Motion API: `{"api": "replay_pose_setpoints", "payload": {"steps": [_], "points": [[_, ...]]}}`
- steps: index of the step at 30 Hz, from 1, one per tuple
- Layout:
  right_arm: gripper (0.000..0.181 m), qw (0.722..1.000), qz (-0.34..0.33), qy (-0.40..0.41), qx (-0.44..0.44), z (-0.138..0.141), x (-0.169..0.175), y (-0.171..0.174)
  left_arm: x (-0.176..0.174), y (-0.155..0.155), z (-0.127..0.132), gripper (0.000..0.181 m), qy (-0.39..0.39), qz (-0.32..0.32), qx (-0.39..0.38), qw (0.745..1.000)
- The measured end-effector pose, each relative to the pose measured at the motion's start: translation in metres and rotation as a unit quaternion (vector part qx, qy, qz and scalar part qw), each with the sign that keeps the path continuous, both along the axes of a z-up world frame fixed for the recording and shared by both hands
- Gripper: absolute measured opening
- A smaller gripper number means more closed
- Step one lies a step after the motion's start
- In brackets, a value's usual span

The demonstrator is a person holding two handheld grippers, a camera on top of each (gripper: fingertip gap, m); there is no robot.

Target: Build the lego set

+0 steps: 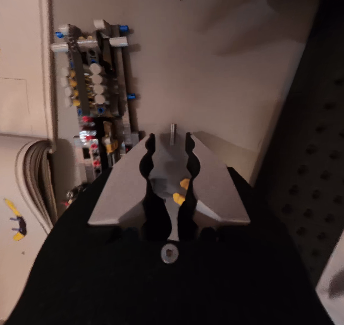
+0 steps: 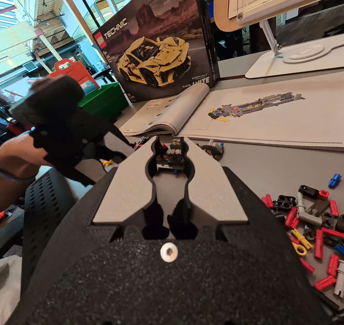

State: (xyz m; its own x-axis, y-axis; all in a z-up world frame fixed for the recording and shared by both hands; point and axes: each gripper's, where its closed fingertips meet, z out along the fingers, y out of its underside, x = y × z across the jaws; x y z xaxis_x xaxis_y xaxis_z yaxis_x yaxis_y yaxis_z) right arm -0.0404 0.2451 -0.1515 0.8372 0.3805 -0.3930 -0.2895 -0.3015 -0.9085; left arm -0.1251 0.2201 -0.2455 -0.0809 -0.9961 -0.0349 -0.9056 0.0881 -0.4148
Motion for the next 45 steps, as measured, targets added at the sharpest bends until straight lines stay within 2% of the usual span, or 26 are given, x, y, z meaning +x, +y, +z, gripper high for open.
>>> {"api": "replay_pose_setpoints", "payload": {"steps": [1,3,5,6,7,9,11,15,19,21,23,25,33,38,45], "points": [[0.021,1.000,0.001,0.003,-0.001,0.000,0.000,0.000,-0.005,0.003,0.013,0.032,-0.022,0.010,-0.006,1.000],[0.021,1.000,0.005,0.009,-0.007,-0.002,-0.001,0.000,-0.028,0.027,0.054,0.029,-0.093,0.023,0.019,0.995],[0.021,1.000,0.009,0.012,-0.010,-0.003,-0.002,0.001,-0.071,0.053,0.091,0.015,-0.141,0.009,0.068,0.988],[0.021,1.000,0.011,0.011,-0.011,-0.004,-0.003,0.001,-0.097,0.066,0.098,0.010,-0.142,0.007,0.093,0.985],[0.021,1.000,0.013,0.010,-0.013,-0.004,-0.004,0.001,-0.124,0.076,0.094,0.013,-0.123,0.014,0.096,0.988],[0.021,1.000,0.016,0.007,-0.017,-0.007,-0.005,0.002,-0.169,0.089,0.066,0.018,-0.033,0.039,0.081,0.995],[0.021,1.000,0.016,0.003,-0.020,-0.008,-0.006,0.003,-0.185,0.095,0.042,0.022,0.009,0.057,0.068,0.996],[0.021,1.000,0.017,-0.001,-0.023,-0.010,-0.006,0.004,-0.188,0.100,0.014,0.014,0.037,0.006,0.080,0.996],[0.021,1.000,0.016,-0.002,-0.024,-0.010,-0.006,0.004,-0.191,0.092,0.007,0.013,0.060,-0.032,0.028,0.997],[0.021,1.000,0.017,-0.001,-0.025,-0.010,-0.006,0.004,-0.196,0.088,0.004,0.009,0.077,-0.059,0.024,0.995],[0.021,0.999,0.019,-0.002,-0.027,-0.011,-0.007,0.004,-0.197,0.089,0.001,0.014,0.085,-0.072,0.033,0.993],[0.021,0.999,0.021,-0.003,-0.029,-0.012,-0.008,0.004,-0.197,0.091,-0.002,0.017,0.093,-0.074,0.031,0.992],[0.021,0.999,0.025,-0.003,-0.032,-0.013,-0.009,0.004,-0.192,0.087,-0.007,0.011,0.102,-0.081,0.028,0.991],[0.021,0.999,0.027,-0.004,-0.033,-0.014,-0.010,0.004,-0.194,0.090,-0.008,0.002,0.118,-0.084,0.061,0.988],[0.021,0.999,0.028,-0.003,-0.034,-0.014,-0.010,0.003,-0.195,0.098,-0.005,0.001,0.114,-0.077,0.096,0.986]]}}
